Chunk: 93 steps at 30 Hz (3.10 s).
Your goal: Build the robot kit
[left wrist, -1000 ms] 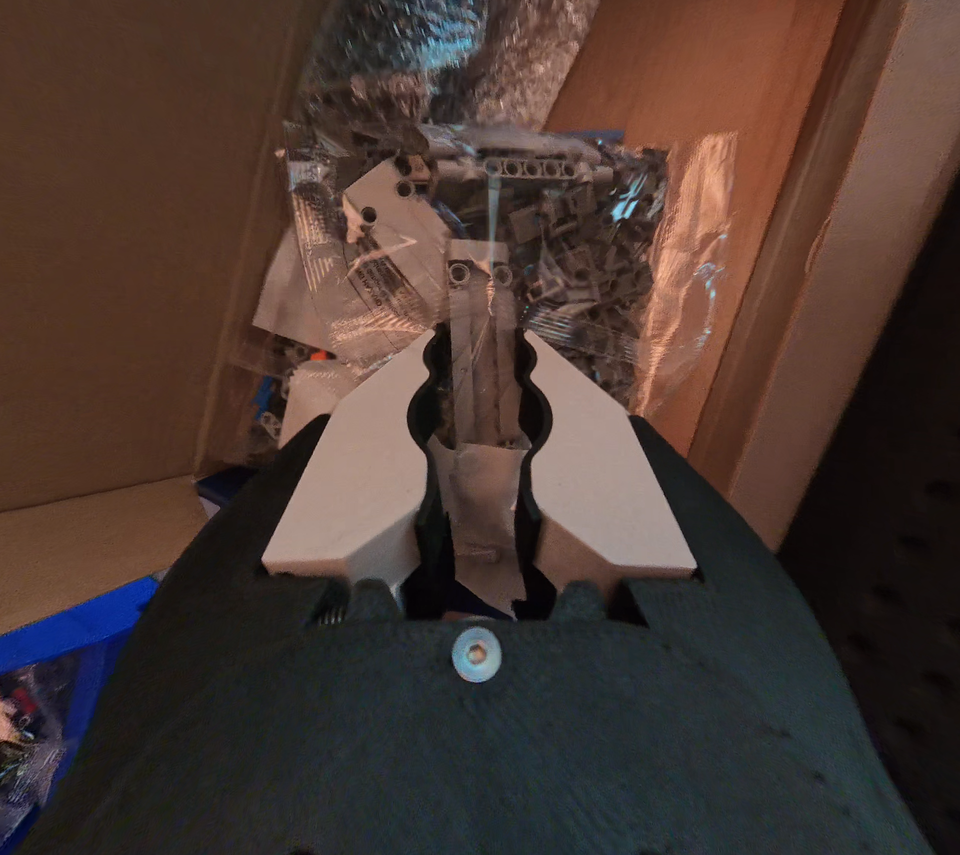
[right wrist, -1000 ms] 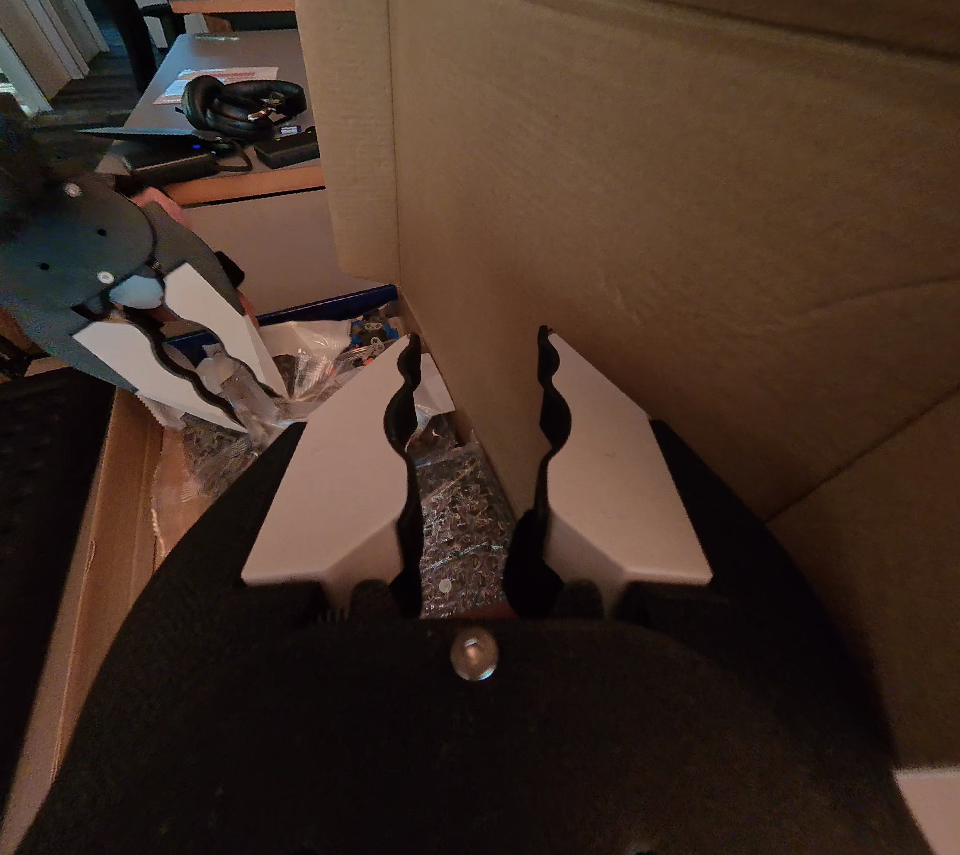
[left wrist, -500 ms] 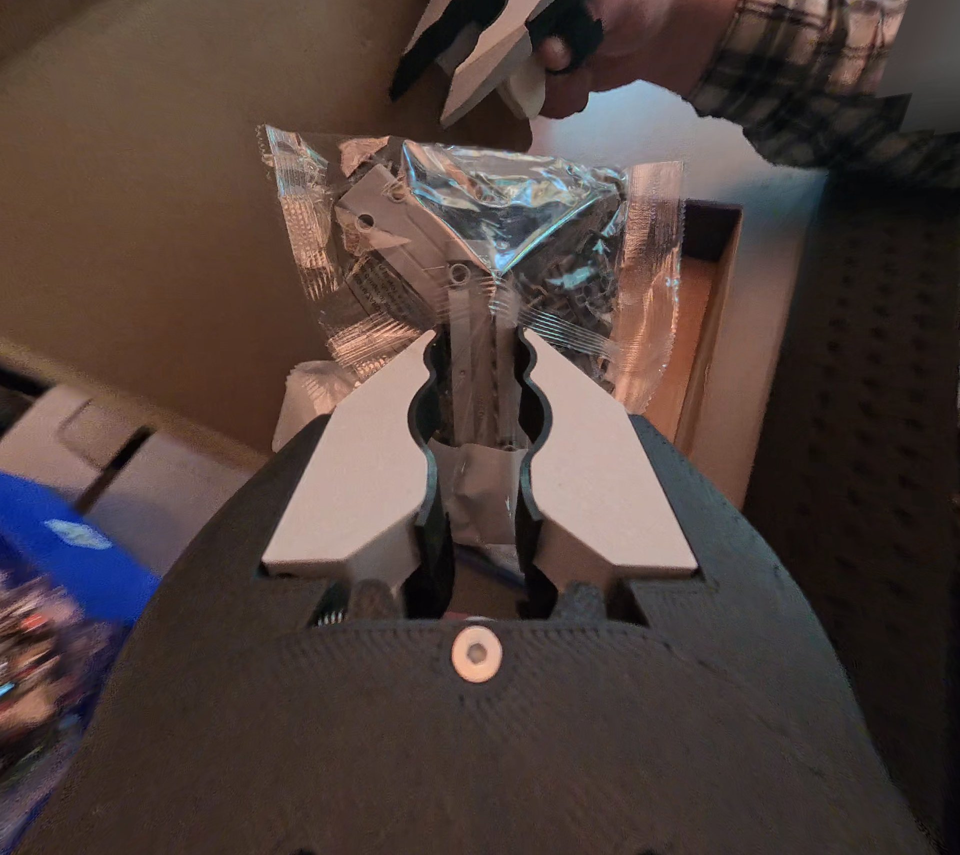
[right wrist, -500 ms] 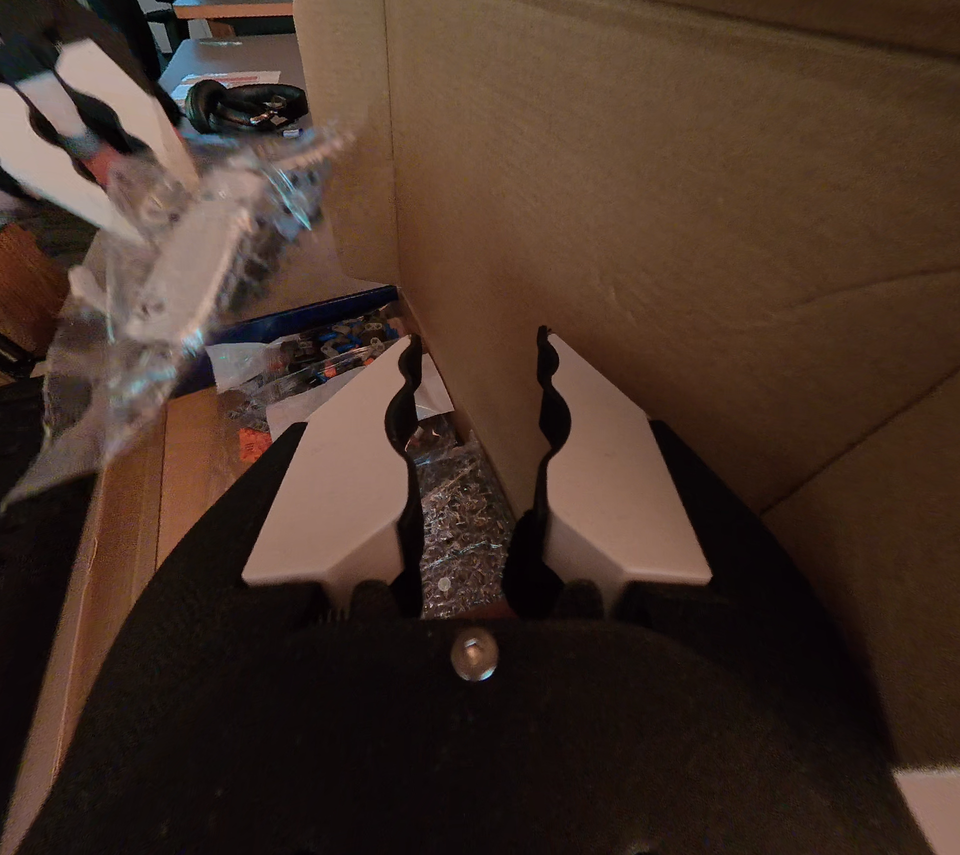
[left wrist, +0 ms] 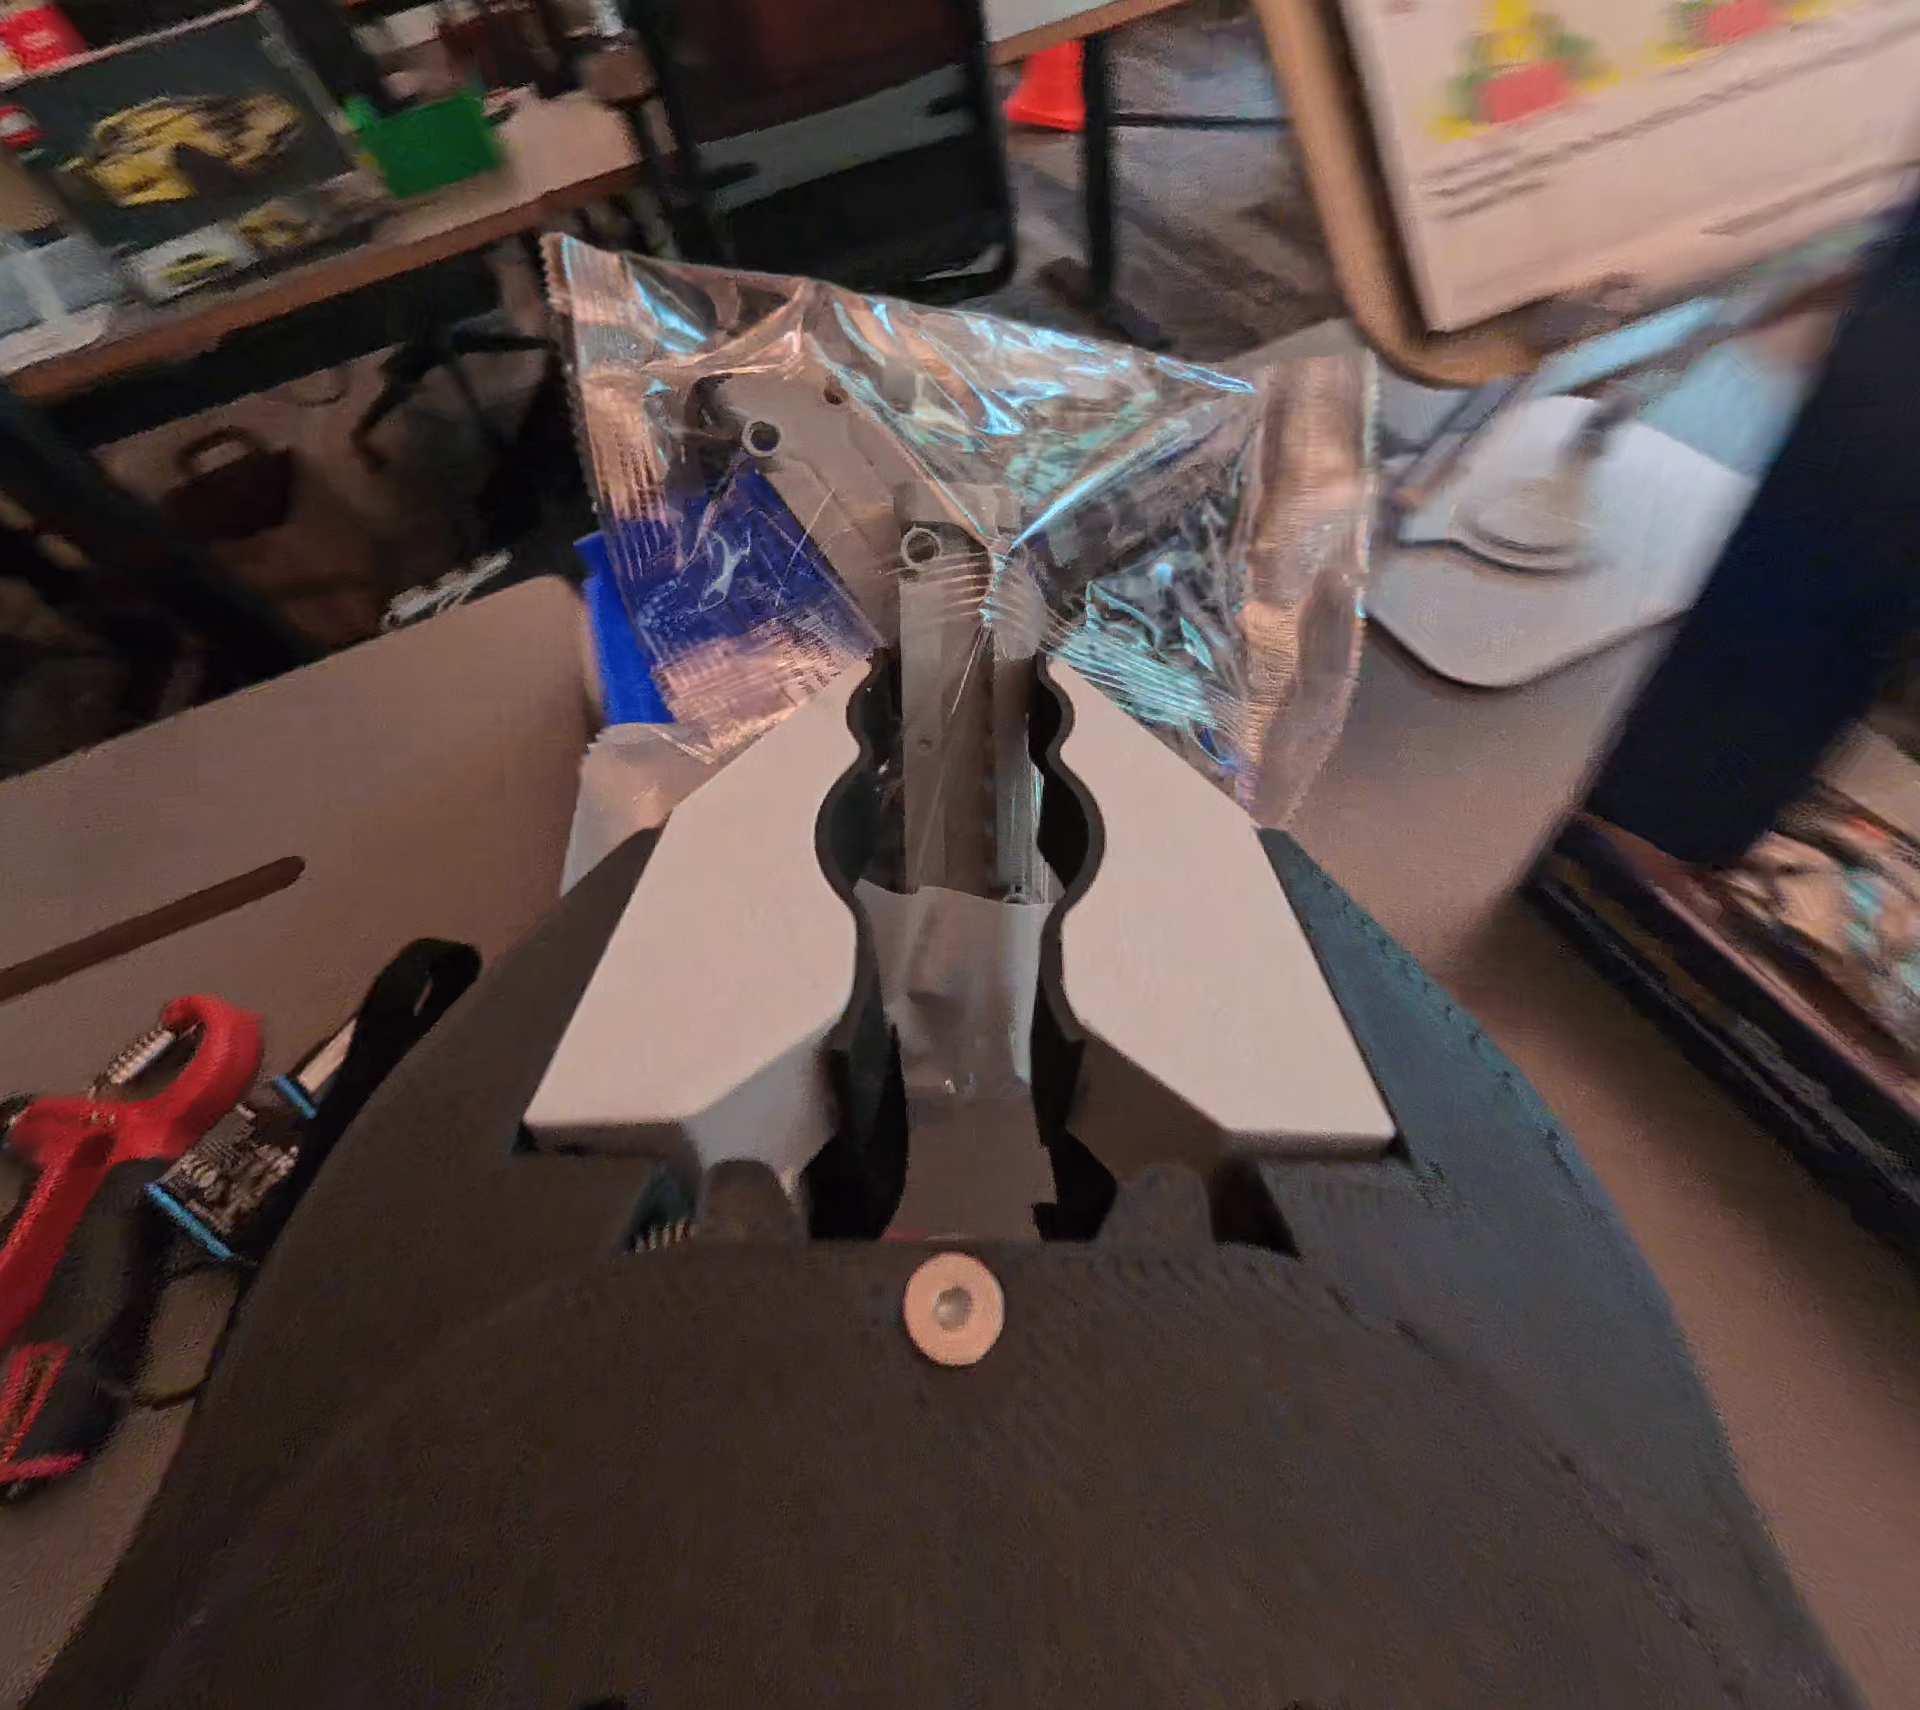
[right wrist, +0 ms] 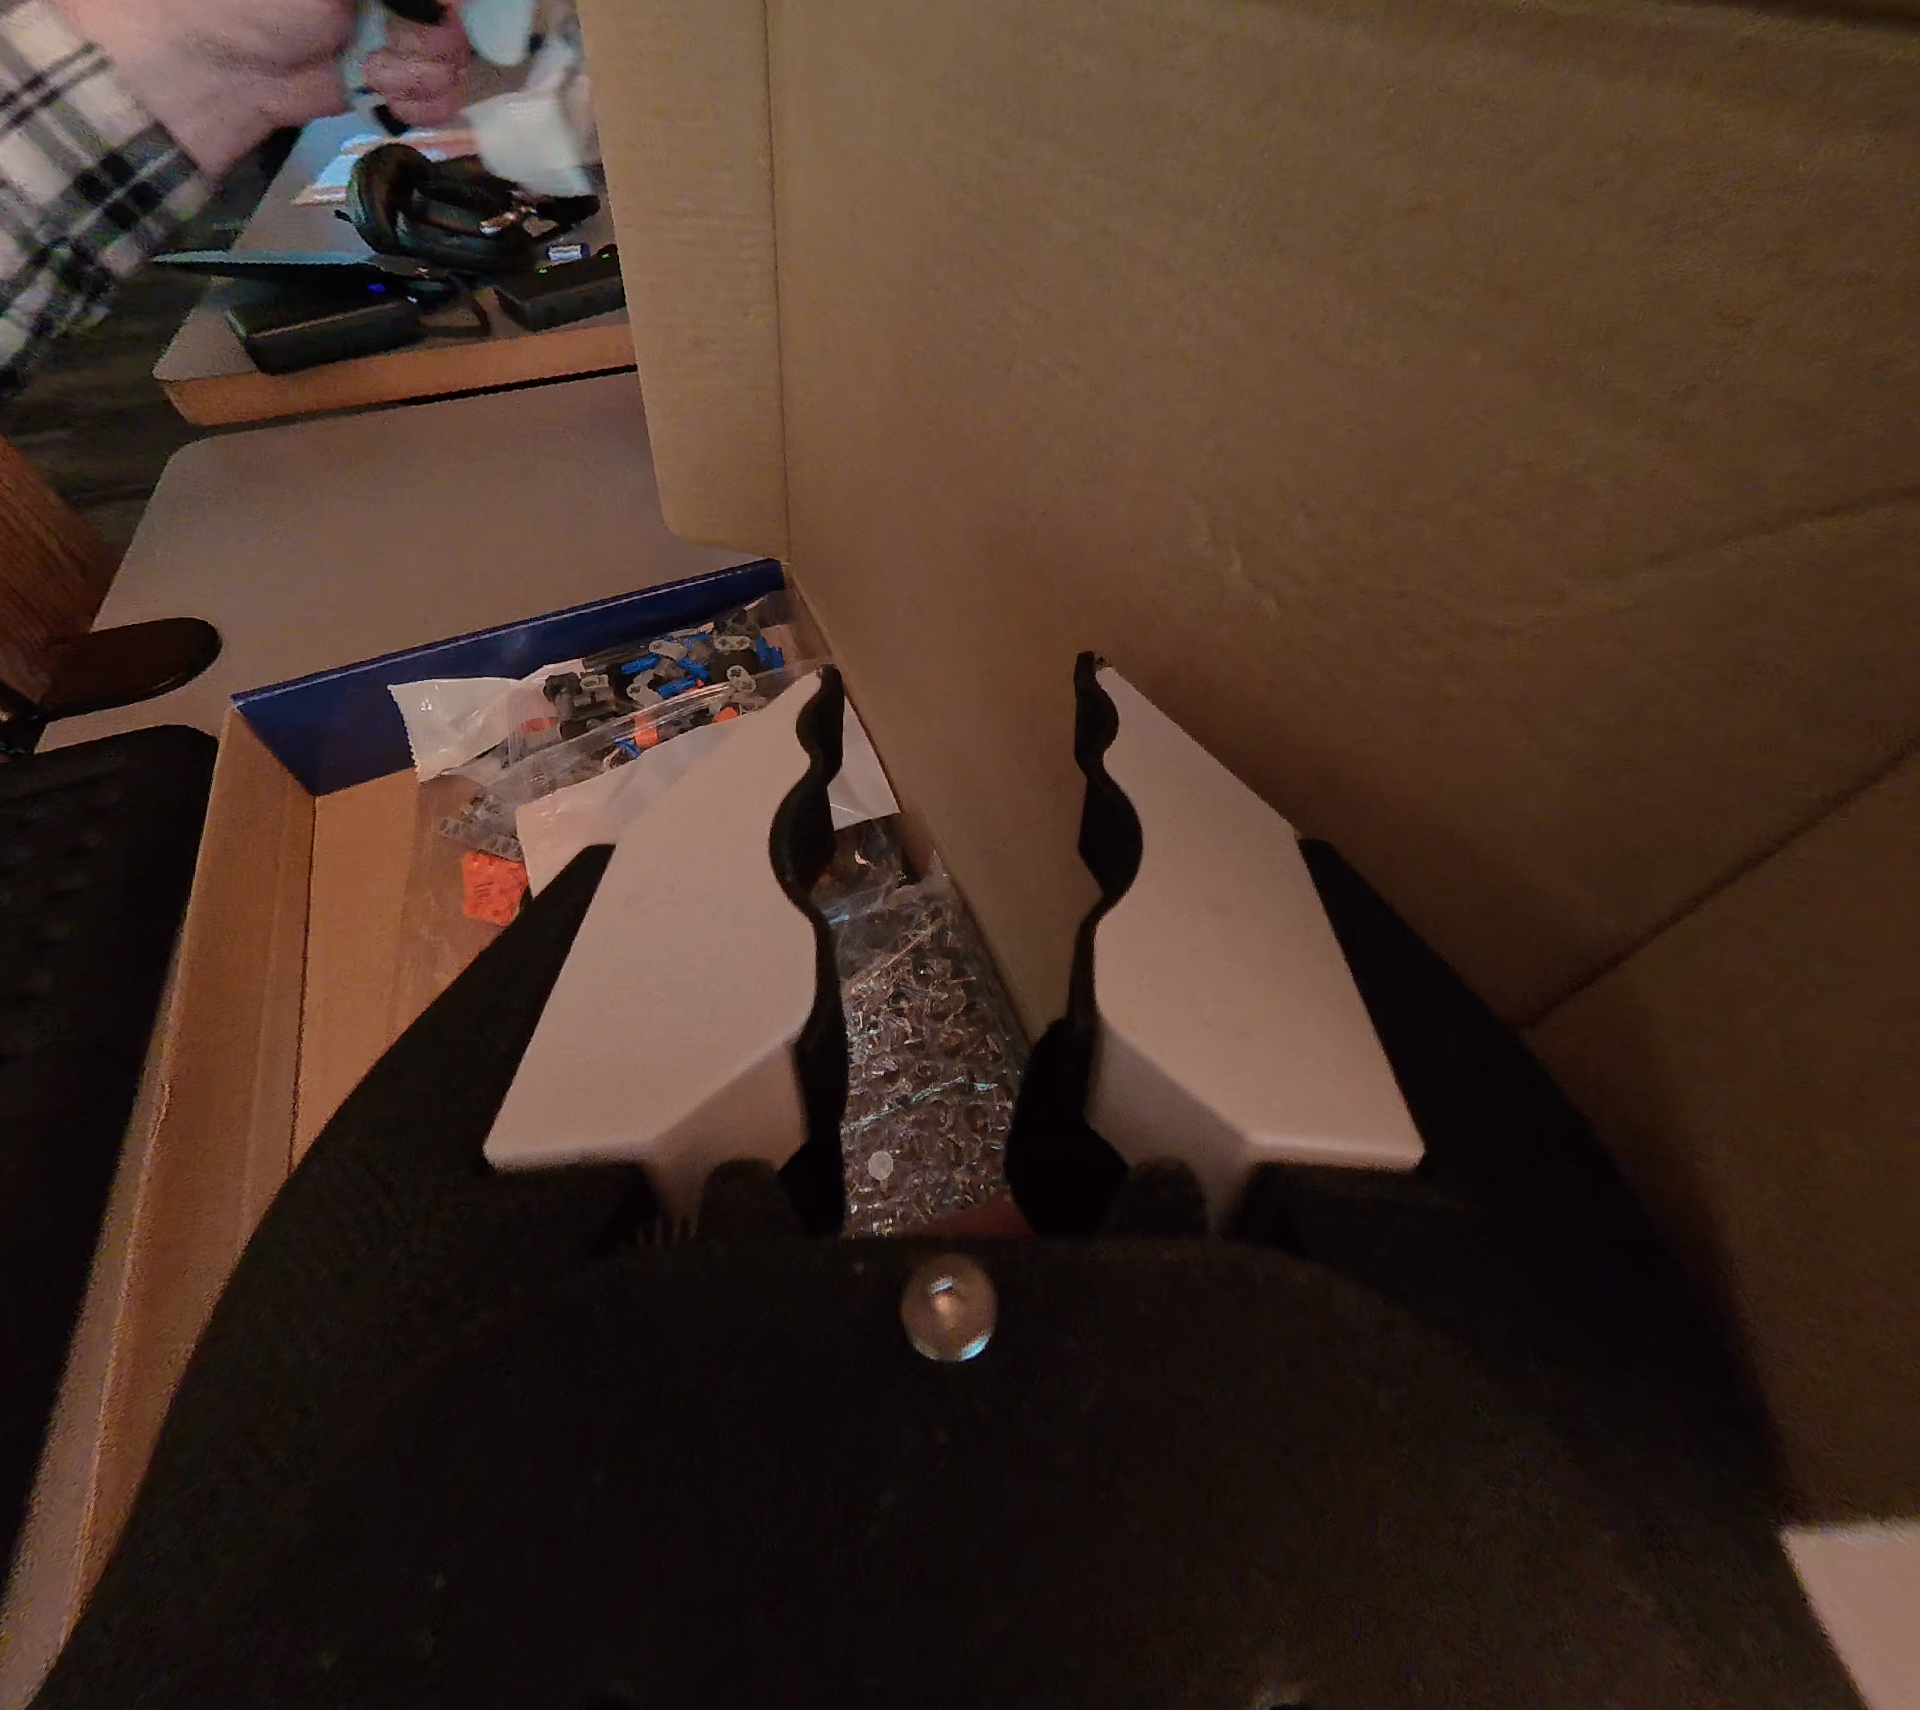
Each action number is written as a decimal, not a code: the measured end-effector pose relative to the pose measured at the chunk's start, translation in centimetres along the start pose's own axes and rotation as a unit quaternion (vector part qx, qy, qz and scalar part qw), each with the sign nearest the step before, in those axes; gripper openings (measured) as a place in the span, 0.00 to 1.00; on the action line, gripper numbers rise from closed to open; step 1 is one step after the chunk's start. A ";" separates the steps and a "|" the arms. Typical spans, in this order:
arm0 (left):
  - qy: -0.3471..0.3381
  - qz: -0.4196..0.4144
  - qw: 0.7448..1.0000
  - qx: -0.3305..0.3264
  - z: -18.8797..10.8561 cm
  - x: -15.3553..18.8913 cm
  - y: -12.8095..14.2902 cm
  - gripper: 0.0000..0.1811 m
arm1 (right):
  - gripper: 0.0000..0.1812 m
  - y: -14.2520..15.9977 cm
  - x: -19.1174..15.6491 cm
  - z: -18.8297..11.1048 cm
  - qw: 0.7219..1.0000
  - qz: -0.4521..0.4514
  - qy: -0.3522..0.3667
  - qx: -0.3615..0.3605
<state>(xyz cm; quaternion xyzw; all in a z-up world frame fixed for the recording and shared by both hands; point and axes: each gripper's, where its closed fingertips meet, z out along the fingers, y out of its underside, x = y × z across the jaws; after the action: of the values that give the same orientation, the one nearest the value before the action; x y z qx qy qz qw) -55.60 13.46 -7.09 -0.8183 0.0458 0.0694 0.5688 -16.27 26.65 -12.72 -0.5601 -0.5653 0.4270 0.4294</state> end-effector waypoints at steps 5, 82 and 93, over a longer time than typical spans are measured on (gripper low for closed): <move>-0.021 -0.091 0.995 -0.029 7.9 -3.7 2.1 0.13 | 0.24 0.4 0.2 0.1 1.000 -0.001 0.003 -0.006; 0.112 0.240 0.945 -0.191 3.3 8.7 3.5 0.19 | 0.25 1.9 0.4 0.7 1.000 0.009 -0.004 -0.026; 0.341 0.360 0.844 -0.205 -0.5 34.3 9.7 0.42 | 0.25 2.3 0.3 1.0 0.999 0.011 -0.005 -0.030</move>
<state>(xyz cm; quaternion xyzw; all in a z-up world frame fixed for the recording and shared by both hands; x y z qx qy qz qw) -23.22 9.76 -21.62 -0.8144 0.5130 -0.0067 0.2714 -16.64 26.95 -15.17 -0.5770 -0.5740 0.4173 0.4044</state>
